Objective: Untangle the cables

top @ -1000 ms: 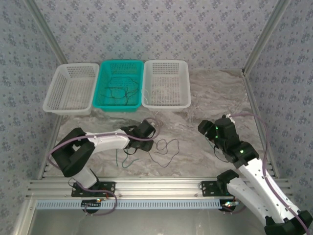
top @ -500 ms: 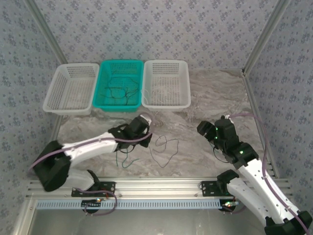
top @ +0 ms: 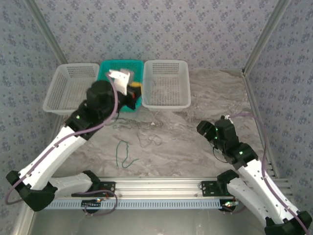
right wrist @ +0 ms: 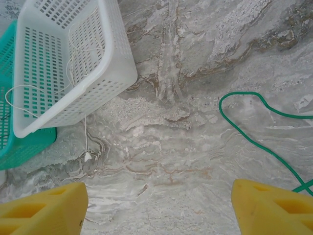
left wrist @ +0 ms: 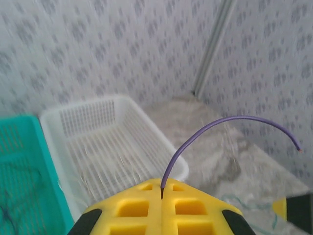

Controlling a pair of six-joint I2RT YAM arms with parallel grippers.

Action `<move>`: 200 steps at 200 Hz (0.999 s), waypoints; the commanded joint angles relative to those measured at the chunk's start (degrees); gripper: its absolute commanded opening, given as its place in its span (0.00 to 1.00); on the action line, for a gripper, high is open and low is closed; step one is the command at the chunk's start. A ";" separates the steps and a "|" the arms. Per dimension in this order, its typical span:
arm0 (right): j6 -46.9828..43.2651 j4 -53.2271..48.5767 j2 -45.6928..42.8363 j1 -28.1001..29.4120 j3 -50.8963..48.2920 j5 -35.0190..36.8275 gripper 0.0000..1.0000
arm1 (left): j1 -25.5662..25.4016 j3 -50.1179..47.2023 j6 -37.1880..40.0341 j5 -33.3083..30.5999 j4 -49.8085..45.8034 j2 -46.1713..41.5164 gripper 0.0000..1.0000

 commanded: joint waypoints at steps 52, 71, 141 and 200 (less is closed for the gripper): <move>1.33 0.59 -0.59 0.29 -0.72 -0.04 0.79 | 15.96 40.93 10.52 10.40 2.24 19.61 0.00; 1.79 1.12 -0.56 0.27 -1.61 -0.07 0.79 | 19.31 50.72 11.42 10.31 4.24 25.15 0.00; 1.95 1.95 0.13 0.23 -2.65 -0.64 0.79 | 24.81 77.24 15.98 5.10 -15.25 46.95 0.00; 1.82 0.36 -0.83 0.25 -3.07 -1.28 0.79 | 33.10 56.15 6.28 -0.85 -18.17 47.75 0.00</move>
